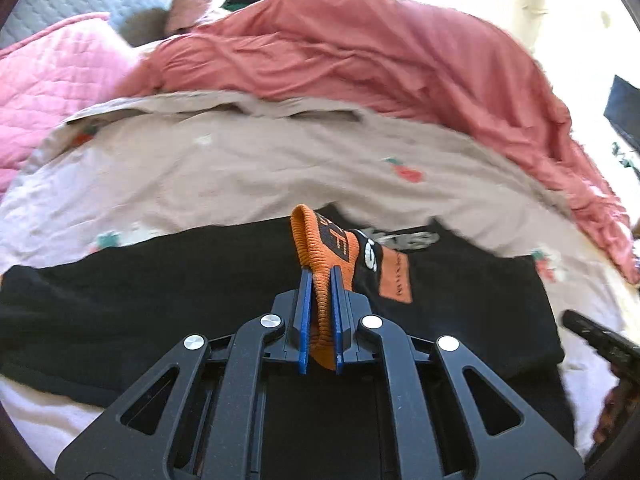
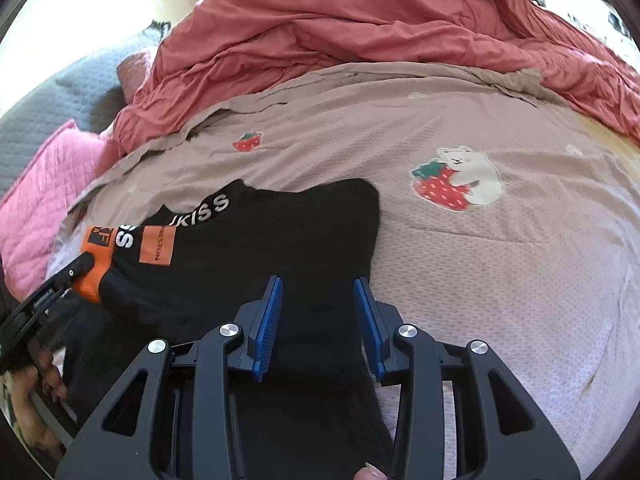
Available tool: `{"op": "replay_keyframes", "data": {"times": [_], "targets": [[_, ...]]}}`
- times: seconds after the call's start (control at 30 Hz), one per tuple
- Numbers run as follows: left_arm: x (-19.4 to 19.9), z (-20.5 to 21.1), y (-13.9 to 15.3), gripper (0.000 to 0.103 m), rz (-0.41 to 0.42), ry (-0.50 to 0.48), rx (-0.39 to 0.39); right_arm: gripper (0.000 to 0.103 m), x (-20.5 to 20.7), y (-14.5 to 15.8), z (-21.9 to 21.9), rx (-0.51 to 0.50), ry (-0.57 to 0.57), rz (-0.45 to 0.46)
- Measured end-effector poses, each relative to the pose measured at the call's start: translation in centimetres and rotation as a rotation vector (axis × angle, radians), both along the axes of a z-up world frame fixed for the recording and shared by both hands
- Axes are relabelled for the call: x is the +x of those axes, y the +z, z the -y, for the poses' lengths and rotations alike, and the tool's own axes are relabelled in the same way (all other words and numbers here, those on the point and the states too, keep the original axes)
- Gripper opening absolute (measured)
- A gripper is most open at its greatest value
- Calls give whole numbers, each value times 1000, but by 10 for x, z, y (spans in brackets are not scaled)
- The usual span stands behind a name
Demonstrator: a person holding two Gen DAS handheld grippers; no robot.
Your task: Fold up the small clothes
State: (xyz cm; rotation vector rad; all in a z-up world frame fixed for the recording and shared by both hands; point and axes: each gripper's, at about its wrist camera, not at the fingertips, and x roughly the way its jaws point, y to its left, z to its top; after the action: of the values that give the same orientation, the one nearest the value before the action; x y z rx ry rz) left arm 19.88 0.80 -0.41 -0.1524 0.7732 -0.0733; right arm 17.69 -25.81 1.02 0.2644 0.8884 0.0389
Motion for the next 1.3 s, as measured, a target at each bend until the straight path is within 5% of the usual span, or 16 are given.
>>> {"op": "replay_keyframes", "data": {"times": [0.3, 0.53, 0.67, 0.73, 0.9, 1.03, 1.3], "targets": [[14, -25, -20, 3, -90, 48, -34, 37, 18, -7, -24, -34, 42, -17], [14, -25, -20, 3, -109, 40, 7, 38, 38, -34, -24, -106, 32, -103], [18, -34, -25, 3, -129, 95, 103, 37, 40, -46, -30, -185, 50, -130], [20, -45, -28, 3, -144, 124, 74, 39, 38, -42, -33, -189, 52, -122], [3, -53, 4, 3, 20, 163, 20, 49, 19, -19, -38, -167, 80, -43], [-5, -22, 16, 7, 82, 39, 17, 50, 10, -14, -36, -135, 81, -33], [5, 30, -27, 34, -81, -167, 143, 50, 9, -14, -36, -98, 57, -26]]}}
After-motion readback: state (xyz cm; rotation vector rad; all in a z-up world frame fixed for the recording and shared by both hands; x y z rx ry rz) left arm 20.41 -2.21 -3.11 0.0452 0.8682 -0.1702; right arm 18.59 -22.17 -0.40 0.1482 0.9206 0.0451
